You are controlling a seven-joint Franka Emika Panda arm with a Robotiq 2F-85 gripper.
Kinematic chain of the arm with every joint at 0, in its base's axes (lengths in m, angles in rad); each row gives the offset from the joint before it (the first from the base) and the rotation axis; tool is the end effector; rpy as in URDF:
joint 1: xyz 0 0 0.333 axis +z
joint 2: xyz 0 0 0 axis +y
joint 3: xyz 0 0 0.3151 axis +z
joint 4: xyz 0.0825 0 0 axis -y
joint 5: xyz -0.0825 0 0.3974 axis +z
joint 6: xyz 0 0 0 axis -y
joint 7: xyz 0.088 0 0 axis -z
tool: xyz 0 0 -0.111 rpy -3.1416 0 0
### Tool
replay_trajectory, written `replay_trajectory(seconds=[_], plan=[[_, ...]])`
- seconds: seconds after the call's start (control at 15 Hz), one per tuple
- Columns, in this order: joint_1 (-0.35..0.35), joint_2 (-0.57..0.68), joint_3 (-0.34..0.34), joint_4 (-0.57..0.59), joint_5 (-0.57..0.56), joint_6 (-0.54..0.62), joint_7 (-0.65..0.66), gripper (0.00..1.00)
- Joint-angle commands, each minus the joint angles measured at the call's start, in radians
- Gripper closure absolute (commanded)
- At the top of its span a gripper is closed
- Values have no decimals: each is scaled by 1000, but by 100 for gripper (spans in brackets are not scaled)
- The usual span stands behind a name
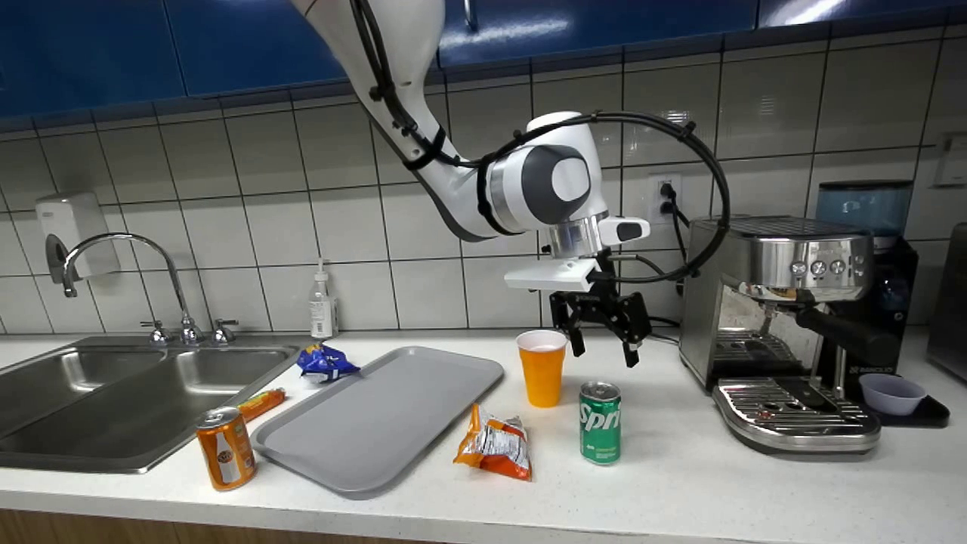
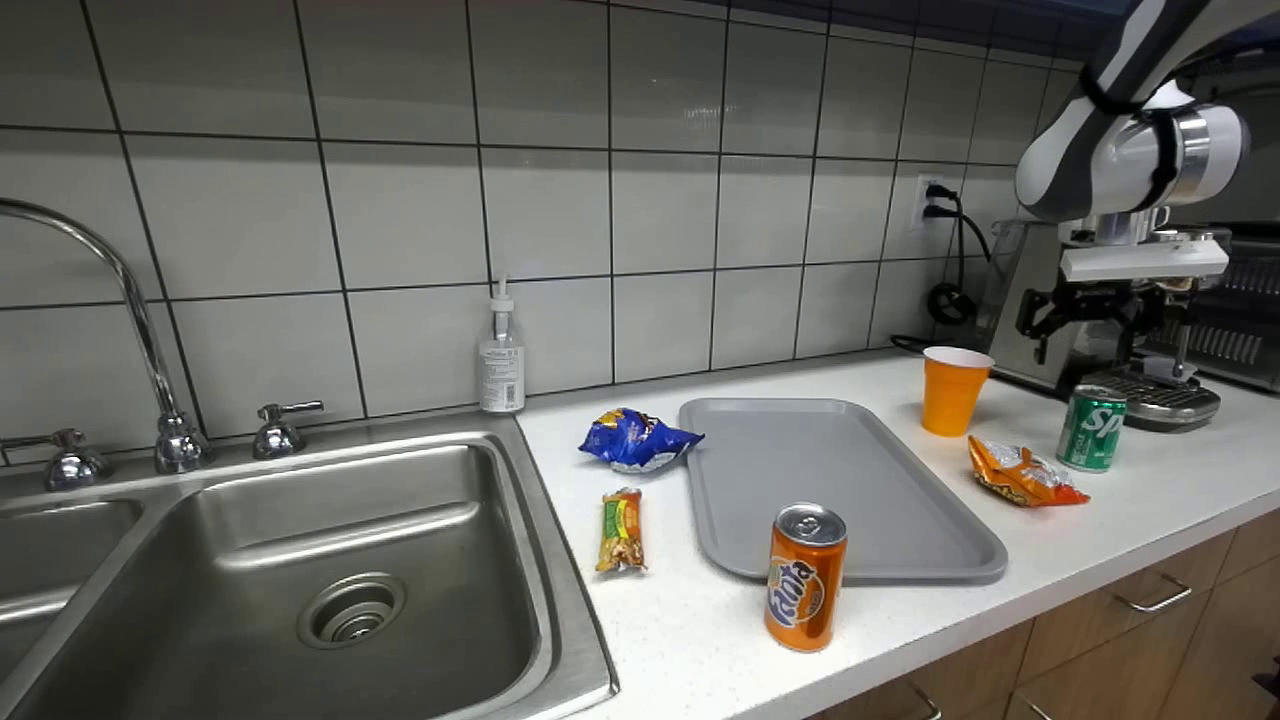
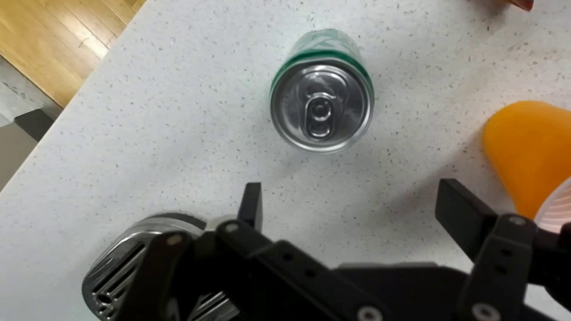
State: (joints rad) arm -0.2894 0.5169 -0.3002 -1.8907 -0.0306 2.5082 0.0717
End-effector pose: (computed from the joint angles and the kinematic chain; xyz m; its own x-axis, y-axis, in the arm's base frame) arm 0.5509 -0.3557 0.2385 0.8290 -0.5448 0.1262 -0.5590 -0.8140 0.1581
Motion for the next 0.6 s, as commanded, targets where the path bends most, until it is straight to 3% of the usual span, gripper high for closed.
replay_trajectory(seconds=[0.0, 0.53], plan=[[6, -32, 13, 22, 3, -28, 14, 0], [35, -23, 54, 73, 9, -37, 6, 0]])
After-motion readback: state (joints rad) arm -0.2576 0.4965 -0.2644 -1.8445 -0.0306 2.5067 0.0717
